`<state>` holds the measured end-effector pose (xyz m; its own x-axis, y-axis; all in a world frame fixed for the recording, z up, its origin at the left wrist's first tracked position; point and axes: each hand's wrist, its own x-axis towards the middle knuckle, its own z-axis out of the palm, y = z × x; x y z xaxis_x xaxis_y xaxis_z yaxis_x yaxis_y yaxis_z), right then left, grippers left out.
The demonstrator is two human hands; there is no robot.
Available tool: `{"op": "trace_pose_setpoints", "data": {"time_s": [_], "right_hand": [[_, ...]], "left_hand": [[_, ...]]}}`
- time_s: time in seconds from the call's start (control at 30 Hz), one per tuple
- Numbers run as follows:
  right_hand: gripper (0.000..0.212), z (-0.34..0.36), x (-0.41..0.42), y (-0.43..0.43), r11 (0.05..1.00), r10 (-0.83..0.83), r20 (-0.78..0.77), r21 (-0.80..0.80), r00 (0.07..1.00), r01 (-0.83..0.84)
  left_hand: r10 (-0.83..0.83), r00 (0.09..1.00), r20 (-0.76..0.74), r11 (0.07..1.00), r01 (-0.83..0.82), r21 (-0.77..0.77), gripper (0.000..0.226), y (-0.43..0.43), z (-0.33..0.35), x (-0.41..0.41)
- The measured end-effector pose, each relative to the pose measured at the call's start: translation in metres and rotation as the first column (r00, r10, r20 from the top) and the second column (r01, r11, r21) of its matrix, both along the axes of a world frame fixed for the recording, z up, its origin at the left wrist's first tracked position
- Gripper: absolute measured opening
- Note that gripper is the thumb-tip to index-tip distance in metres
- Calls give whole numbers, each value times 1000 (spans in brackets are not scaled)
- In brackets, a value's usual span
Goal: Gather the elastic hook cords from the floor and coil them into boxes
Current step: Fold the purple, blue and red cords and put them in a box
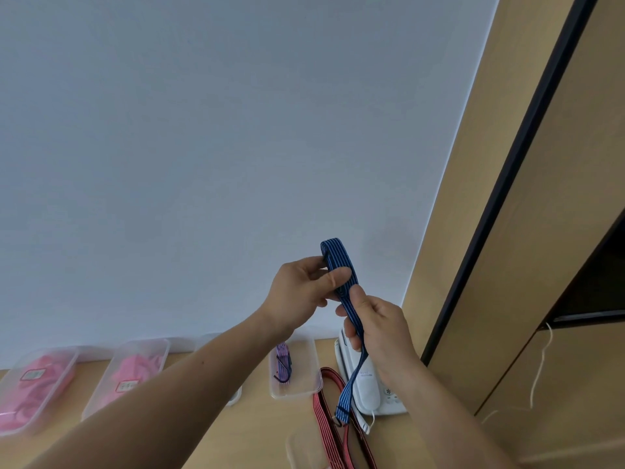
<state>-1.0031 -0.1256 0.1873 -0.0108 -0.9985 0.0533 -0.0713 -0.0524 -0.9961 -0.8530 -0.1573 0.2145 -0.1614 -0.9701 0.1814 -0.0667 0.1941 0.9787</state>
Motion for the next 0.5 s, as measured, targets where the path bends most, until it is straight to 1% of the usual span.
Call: {"op": "trace_pose_setpoints", "data": {"time_s": [0.13,0.17,0.23,0.3,0.33,0.4,0.47,0.5], "right_hand": [[50,3,-2,0,1000,-16,0,-1,1000,16],[51,4,-2,0,1000,-12,10,5,1000,12],[56,5,-3,0,1000,1,53,23,999,-2],[64,8,-3,0,999,13,93,32,996,-16],[69,8,-4,0,999,18,97,33,995,-21],[75,9,-4,0,999,28,95,33,995,-31],[79,7,-4,0,998,33,105,40,994,-38],[80,6,-3,0,998,36,109,49,993,-42]], "left_hand": [[-33,999,37,997,36,-63,13,-2,-1,1],[-14,997,77,995,22,-97,15,-3,-1,2],[60,970,234,973,-5,-230,23,-4,-3,4],[176,885,431,906,26,-423,34,-4,-8,7],[234,839,491,859,59,-509,36,-3,-11,8],[313,790,527,775,108,-622,40,-2,-15,9],[378,764,523,695,140,-706,43,-2,-18,10],[417,748,515,639,161,-752,43,-3,-19,10]]}}
